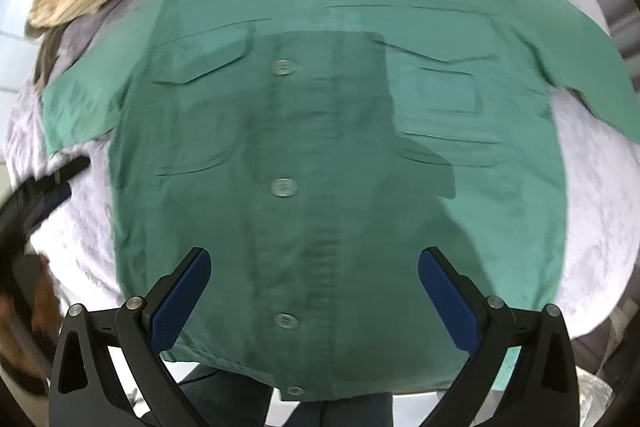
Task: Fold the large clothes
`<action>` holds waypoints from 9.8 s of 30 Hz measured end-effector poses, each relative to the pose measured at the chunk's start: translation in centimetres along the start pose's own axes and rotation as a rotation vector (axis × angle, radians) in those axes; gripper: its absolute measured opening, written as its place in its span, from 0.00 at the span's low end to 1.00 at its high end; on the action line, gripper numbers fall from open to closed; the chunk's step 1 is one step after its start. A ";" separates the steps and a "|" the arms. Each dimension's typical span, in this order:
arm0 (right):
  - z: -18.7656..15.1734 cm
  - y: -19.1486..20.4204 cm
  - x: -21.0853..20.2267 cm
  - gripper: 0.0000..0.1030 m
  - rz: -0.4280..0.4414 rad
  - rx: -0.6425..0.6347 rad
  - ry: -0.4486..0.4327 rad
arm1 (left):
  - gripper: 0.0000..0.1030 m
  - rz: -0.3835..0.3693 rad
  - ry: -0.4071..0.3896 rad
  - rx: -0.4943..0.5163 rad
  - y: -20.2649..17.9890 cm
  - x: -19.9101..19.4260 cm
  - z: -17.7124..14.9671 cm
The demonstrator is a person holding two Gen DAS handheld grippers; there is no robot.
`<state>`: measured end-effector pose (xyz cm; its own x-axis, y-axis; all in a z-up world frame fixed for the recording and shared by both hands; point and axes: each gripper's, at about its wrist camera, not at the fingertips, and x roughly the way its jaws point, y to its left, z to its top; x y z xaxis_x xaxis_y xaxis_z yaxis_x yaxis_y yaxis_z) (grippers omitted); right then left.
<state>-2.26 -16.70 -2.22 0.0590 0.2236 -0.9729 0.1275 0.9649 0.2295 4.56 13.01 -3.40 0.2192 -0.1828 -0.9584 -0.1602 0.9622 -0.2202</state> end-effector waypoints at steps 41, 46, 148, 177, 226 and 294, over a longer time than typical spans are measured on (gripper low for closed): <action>2.1 6.2 4.3 1.00 0.117 -0.096 -0.032 | 0.07 -0.368 -0.621 0.021 10.2 -6.8 12.0; 2.2 1.3 1.6 1.00 0.119 0.005 -0.120 | 0.07 -0.516 -0.556 0.258 -2.4 -7.0 11.3; 8.2 9.9 18.3 0.04 0.957 0.496 -0.035 | 0.07 -0.105 0.028 0.505 -6.0 11.6 18.8; 6.5 -6.5 8.6 0.03 0.190 0.350 -0.282 | 0.08 0.046 -0.060 0.316 -5.3 10.2 8.1; -6.4 -48.1 -3.7 0.79 0.408 1.045 -0.641 | 0.99 -0.029 0.110 0.599 -33.8 10.9 -5.1; 12.7 -12.8 0.2 0.15 0.313 0.189 -0.468 | 0.99 0.017 -0.121 0.176 -10.4 6.4 2.6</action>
<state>8.65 -30.75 -4.98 0.5475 0.3679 -0.7516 0.2049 0.8119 0.5467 10.08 2.37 -6.76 0.3338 -0.1506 -0.9305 0.0030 0.9873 -0.1587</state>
